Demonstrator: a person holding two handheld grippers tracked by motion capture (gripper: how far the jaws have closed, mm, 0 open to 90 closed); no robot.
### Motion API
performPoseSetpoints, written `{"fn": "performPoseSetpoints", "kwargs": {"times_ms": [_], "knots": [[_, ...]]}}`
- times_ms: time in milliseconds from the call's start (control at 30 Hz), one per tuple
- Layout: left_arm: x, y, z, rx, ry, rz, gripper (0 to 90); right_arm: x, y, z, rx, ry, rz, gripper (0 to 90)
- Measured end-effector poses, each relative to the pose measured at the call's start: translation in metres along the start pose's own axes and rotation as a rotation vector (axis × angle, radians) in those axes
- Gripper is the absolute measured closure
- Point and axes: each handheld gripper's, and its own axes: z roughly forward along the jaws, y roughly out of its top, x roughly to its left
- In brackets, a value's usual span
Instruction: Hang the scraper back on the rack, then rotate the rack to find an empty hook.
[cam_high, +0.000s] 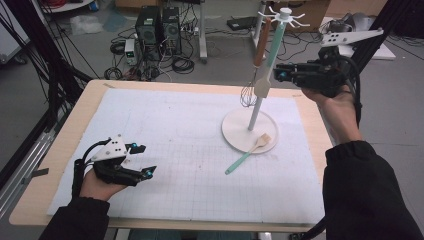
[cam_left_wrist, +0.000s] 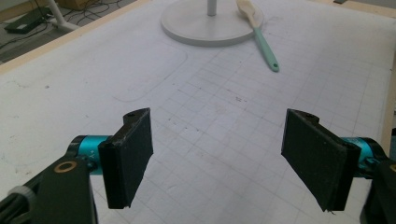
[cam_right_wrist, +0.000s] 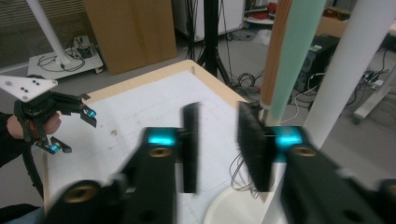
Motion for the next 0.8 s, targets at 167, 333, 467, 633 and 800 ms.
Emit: {"fn": "performPoseSetpoints", "kwargs": {"times_ms": [167, 333, 467, 633, 800], "knots": [[0.0, 0.0, 0.0, -0.004, 0.003, 0.0, 25.0, 0.0, 0.015, -0.008, -0.014, -0.008, -0.017, 89.1], [0.001, 0.0, -0.001, -0.008, 0.003, -0.003, 25.0, -0.004, 0.029, -0.015, -0.024, -0.02, -0.011, 89.1], [0.001, 0.0, -0.001, -0.005, -0.001, -0.003, 25.0, -0.007, 0.038, -0.021, -0.045, -0.033, -0.013, 89.1], [0.001, 0.0, -0.001, -0.012, 0.0, -0.004, 25.0, -0.011, 0.048, -0.025, -0.057, -0.045, -0.015, 89.2], [0.002, 0.0, -0.001, -0.012, -0.003, -0.001, 25.0, -0.015, 0.054, -0.026, -0.065, -0.054, -0.015, 89.3]]}}
